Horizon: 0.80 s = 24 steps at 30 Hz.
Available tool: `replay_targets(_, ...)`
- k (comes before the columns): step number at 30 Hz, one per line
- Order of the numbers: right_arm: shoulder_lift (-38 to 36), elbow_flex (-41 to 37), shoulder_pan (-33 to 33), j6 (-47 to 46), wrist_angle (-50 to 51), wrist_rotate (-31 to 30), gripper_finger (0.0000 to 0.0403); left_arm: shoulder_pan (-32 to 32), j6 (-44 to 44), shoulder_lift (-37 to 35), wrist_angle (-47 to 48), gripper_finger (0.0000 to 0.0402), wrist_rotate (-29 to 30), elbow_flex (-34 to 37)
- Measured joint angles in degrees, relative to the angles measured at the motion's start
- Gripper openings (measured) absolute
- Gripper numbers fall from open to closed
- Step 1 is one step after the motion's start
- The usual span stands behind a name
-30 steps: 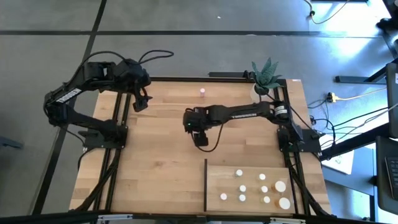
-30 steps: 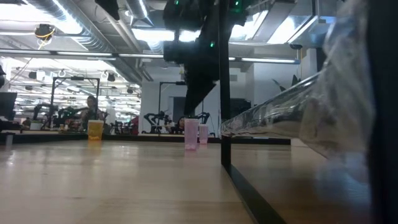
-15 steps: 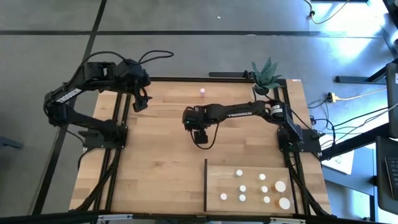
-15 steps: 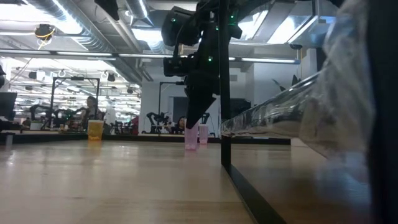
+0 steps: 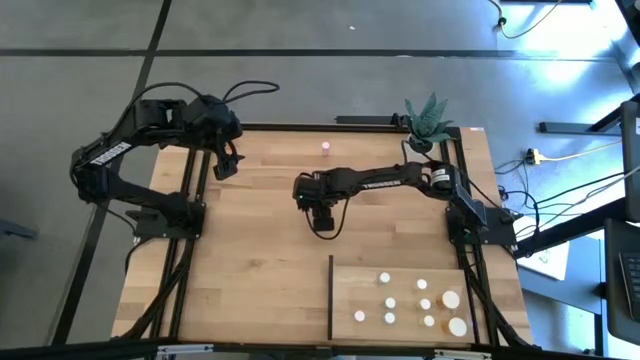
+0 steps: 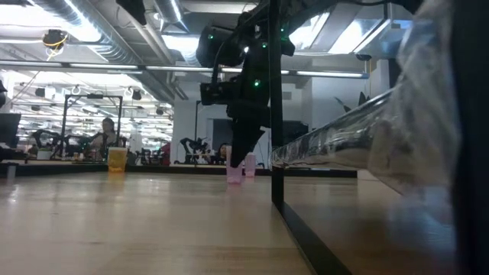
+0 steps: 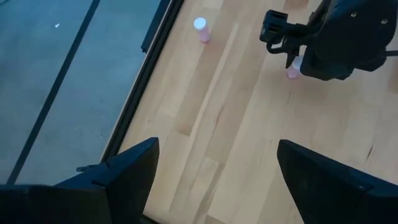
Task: Pick and place medicine bottles onto shelf by color
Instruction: Put the left pink pill bottle on the shelf aligned with the other pink pill bottle
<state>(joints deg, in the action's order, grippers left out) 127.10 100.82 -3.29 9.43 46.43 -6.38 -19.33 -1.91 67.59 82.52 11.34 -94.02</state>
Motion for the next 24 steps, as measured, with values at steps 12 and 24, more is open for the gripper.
replay_targets(12,0.2,0.0,1.1,-0.1,-0.3,0.5,0.0112,0.0,0.0,0.0,0.0,0.0321,0.0,0.0)
replay_targets(24,-4.0,7.2,4.6,-3.4,11.2,0.0,0.0114,0.0,0.3,0.0,0.0,0.0321,0.0,0.0)
